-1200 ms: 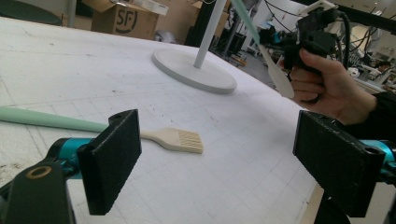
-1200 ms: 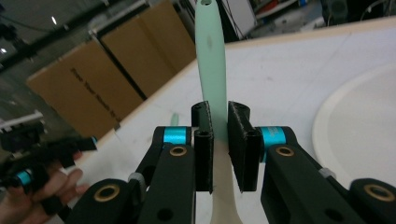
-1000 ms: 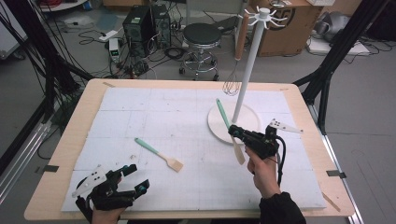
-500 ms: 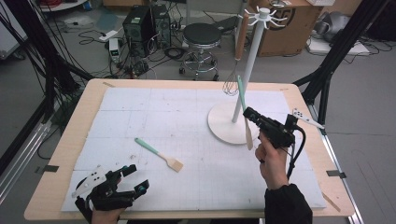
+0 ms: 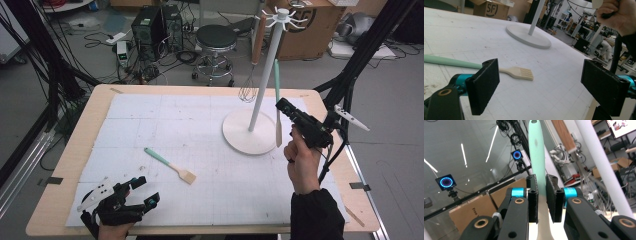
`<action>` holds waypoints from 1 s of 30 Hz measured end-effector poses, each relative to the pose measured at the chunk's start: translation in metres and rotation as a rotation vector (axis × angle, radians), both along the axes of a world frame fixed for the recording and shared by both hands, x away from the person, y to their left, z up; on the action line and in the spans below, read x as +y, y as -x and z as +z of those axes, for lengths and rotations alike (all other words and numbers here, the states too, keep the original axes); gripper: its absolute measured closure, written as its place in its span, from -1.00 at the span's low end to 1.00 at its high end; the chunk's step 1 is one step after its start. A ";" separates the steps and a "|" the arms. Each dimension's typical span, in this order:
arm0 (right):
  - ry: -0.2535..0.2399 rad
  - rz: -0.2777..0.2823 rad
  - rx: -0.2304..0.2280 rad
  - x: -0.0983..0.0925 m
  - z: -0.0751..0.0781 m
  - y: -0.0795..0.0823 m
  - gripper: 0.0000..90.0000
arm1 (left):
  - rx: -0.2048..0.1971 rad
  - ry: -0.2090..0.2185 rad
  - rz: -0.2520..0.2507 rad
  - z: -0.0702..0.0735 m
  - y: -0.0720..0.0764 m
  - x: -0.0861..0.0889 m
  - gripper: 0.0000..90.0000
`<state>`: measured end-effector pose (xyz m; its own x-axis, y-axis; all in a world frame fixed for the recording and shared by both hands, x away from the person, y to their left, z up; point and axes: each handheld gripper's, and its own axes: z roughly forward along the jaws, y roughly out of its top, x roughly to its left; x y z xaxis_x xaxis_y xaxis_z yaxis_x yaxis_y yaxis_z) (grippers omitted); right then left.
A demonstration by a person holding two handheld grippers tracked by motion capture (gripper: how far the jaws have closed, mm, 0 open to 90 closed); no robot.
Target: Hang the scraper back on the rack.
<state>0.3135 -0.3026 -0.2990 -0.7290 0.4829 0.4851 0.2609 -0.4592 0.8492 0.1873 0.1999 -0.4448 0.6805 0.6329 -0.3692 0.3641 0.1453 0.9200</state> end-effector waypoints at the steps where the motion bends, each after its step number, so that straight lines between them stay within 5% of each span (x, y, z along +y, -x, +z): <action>1: -0.001 -0.004 -0.008 -0.001 0.004 0.000 0.79 | 0.000 -0.001 0.001 0.000 0.000 0.000 -0.65; 9: -0.029 -0.046 -0.041 -0.006 0.028 -0.002 0.79 | 0.002 0.003 0.000 0.000 0.001 0.000 -0.65; 16: 0.001 -0.085 -0.058 -0.005 0.042 -0.003 0.79 | 0.000 0.002 0.000 0.000 0.000 0.000 -0.65; 30: -0.001 -0.138 -0.058 -0.024 0.053 -0.013 0.79 | -0.004 0.009 -0.011 0.000 -0.001 0.000 -0.65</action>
